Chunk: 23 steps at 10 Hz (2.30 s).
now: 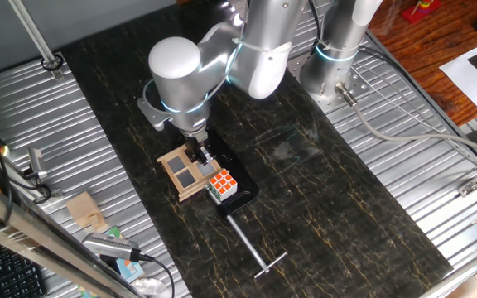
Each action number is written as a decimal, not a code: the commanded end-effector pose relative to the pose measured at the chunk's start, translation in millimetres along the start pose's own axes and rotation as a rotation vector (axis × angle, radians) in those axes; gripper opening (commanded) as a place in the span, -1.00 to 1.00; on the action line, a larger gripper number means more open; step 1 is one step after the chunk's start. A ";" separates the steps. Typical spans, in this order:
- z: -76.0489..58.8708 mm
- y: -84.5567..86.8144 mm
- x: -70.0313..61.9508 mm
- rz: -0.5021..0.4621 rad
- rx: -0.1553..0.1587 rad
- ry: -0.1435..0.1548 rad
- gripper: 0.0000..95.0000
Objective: Close a sliding window
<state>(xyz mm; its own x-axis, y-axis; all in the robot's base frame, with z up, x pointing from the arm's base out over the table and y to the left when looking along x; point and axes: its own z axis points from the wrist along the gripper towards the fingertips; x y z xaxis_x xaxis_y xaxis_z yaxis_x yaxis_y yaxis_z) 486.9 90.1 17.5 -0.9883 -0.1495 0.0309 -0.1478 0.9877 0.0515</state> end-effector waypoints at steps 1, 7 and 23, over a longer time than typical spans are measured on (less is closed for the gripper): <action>-0.6 -0.6 0.8 0.000 0.000 0.000 -1.00; -0.1 -3.2 2.0 -0.006 0.000 -0.001 -1.00; -0.2 -1.1 1.3 -0.009 -0.021 -0.004 -1.00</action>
<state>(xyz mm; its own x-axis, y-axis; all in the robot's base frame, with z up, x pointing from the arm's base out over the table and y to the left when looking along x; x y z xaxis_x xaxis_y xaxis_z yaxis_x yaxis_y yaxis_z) 485.2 88.7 18.0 -0.9873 -0.1566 0.0272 -0.1542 0.9853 0.0736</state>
